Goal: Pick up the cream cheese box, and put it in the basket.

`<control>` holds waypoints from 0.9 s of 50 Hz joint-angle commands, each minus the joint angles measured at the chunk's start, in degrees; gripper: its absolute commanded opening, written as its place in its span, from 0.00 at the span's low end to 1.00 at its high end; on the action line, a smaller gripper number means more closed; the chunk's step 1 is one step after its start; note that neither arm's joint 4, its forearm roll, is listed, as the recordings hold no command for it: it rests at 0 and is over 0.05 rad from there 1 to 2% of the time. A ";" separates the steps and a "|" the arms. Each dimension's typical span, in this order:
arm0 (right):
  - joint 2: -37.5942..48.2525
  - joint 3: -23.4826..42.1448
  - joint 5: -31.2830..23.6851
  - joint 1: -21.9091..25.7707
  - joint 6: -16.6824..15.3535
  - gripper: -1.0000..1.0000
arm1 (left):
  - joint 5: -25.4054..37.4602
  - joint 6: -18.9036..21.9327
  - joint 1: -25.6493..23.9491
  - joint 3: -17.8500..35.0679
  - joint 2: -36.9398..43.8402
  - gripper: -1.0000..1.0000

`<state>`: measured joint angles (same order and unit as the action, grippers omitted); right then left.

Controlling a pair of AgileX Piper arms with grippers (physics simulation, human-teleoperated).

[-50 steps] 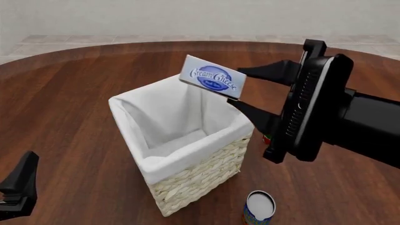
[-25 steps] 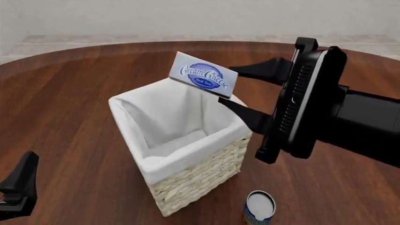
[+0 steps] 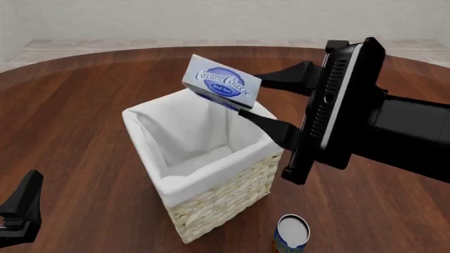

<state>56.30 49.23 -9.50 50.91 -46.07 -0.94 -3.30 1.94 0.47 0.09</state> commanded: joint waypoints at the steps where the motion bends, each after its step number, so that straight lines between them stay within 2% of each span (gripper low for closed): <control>1: 0.30 1.23 -1.29 0.56 2.98 0.00 | -0.01 -0.02 0.01 0.03 -0.01 1.00; 21: 1.23 1.31 -3.34 1.21 5.24 0.00 | -0.07 0.00 0.01 -0.04 -0.01 1.00; 45: 0.99 -0.08 -3.16 1.09 5.55 0.00 | -0.04 0.11 -0.02 -0.07 0.00 1.00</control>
<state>57.58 49.16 -12.95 52.10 -41.70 -1.00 -3.24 1.92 0.42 0.08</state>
